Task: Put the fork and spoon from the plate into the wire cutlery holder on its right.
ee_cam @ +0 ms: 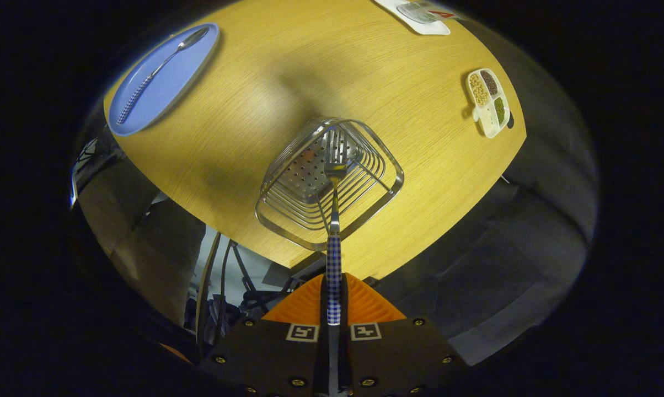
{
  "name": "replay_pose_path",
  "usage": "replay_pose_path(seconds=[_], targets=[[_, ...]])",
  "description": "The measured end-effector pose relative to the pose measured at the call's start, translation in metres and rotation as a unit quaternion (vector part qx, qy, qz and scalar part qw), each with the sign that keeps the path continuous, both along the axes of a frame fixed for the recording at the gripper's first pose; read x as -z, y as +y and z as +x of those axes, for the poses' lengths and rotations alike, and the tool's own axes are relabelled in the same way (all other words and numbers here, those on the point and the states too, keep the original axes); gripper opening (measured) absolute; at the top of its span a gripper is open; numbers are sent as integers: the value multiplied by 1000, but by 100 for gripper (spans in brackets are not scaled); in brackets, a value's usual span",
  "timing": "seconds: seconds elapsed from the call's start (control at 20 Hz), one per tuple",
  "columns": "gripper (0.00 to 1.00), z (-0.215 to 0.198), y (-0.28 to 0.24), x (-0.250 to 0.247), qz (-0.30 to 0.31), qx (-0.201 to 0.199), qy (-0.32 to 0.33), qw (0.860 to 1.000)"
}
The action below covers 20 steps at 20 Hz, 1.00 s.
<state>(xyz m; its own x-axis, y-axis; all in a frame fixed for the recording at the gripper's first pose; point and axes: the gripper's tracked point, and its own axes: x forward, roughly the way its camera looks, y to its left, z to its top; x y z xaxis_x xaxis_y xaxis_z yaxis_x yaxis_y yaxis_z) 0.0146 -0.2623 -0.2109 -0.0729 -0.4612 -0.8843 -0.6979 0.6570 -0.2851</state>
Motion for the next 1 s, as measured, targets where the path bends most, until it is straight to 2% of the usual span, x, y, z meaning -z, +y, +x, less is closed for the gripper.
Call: replay_pose_path(seconds=[0.3, 0.35, 0.4, 0.45, 0.5, 0.55, 0.6, 0.8, 1.0], targets=[[13, 8, 3, -11, 11, 13, -35, 999], [19, 10, 4, -15, 15, 17, -46, 999], [33, 11, 5, -18, 22, 22, -61, 998], [55, 12, 6, -20, 33, 23, -78, 996], [61, 16, 9, -25, 42, 20, -98, 994], [86, 18, 11, -28, 48, 20, -112, 992], [96, 18, 13, -33, 52, 25, -124, 991], [94, 8, 25, -49, 73, 46, -168, 982], [94, -1, 51, -68, 122, 68, -243, 960]])
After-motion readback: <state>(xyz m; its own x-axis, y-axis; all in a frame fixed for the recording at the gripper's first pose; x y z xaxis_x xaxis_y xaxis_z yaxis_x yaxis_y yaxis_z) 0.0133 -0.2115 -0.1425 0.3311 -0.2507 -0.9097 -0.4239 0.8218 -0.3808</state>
